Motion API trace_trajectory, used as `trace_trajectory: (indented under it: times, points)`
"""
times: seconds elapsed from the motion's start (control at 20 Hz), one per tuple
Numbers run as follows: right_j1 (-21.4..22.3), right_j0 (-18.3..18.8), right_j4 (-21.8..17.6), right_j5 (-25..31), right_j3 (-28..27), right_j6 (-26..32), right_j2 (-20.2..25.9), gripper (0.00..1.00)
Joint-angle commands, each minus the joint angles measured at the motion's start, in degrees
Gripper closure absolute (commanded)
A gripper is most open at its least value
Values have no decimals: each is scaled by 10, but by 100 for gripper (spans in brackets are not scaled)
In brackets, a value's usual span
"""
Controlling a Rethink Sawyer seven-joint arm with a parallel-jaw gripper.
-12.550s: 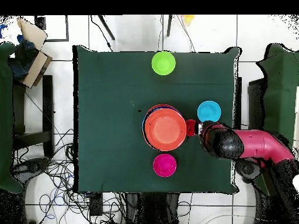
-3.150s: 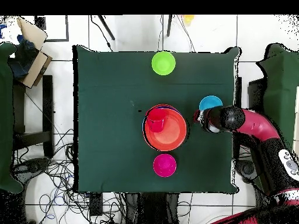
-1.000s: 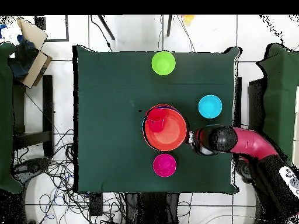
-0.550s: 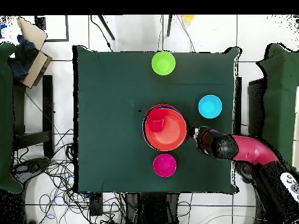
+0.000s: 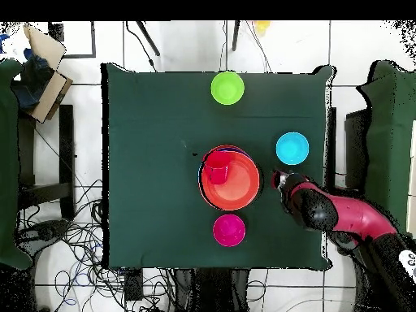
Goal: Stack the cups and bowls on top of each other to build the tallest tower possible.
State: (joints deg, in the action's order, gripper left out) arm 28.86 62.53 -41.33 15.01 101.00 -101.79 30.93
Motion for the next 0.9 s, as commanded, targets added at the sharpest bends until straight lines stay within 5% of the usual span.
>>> trace_trajectory:
  times: [0.05, 0.35, 0.9]
  points:
    - [39, -7, -4, 33, 50, 32, 34, 0]
    - [60, -5, 34, 105, 36, 61, 56, 0]
    - [-50, -47, 41, 203, -143, 120, 69, 0]
